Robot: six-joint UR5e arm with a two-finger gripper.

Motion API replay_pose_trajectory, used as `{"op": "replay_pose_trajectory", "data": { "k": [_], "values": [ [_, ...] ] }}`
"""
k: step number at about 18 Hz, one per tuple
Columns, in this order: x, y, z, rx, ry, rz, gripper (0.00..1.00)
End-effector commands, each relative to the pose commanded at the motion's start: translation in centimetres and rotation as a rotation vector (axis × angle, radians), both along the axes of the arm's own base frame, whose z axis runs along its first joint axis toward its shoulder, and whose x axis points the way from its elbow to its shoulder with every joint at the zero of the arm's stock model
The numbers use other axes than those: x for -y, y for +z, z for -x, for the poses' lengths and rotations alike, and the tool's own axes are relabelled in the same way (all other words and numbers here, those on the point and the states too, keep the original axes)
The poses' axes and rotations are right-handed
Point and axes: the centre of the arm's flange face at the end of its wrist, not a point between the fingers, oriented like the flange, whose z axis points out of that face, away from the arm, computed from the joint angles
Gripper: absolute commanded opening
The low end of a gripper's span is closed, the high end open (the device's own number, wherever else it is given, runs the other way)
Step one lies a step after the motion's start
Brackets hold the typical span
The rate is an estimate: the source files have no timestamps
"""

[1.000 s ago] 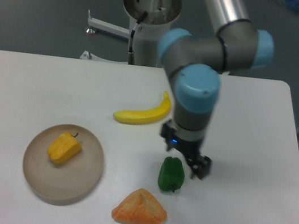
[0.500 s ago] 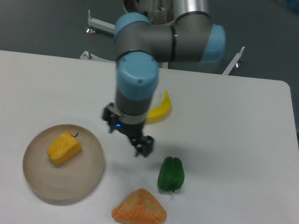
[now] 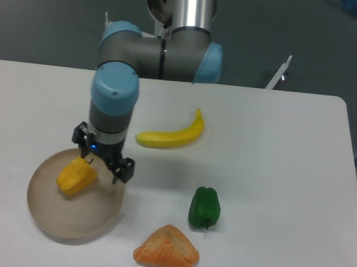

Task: Pick up the yellow pepper from the plate
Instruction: 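Lower the open gripper around the yellow pepper and close it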

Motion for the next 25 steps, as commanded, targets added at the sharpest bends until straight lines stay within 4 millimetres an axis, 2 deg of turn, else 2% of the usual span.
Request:
{"op": "replay_pose_trajectory", "data": {
  "k": [3,6,11,15,21,23,25],
  "values": [
    [-0.1,-1.2,-0.4,0.003,-0.003,0.014,1.00],
    [-0.3,-1.9,-1.9,0.004,-0.027,0.022,1.00],
    [-0.3,-2.7,-2.2,0.007,-0.032,0.035,1.00],
    [-0.4,-3.3,-3.1,0.010,-0.044,0.042,1.00],
    [-0.8,-3.9,-2.9,-0.016,-0.052,0.039,0.99],
    [-0.8,-3.9,-3.1,-0.024,-0.057,0.040,0.91],
    [-0.8,-3.8,-3.1,-0.024,-0.059,0.040,0.77]
  ]
}}
